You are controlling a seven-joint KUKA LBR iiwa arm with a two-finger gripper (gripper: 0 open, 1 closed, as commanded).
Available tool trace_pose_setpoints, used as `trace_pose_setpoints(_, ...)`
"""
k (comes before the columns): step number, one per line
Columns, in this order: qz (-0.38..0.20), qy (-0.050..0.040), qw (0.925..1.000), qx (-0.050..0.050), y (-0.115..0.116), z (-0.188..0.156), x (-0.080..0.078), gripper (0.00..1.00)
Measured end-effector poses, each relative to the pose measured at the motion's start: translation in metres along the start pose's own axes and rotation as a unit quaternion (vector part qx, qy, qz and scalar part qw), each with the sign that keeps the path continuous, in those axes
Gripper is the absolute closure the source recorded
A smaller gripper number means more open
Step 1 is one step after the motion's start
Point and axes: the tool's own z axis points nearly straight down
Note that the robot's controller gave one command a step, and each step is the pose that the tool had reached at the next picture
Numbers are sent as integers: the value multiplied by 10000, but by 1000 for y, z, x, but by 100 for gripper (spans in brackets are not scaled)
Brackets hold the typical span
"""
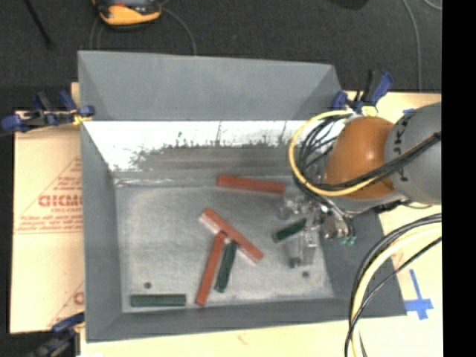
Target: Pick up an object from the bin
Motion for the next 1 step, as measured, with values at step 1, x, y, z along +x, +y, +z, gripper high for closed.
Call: trace_pose_setpoints(1,-96,-2,10000,7,2,-4,-5,0)
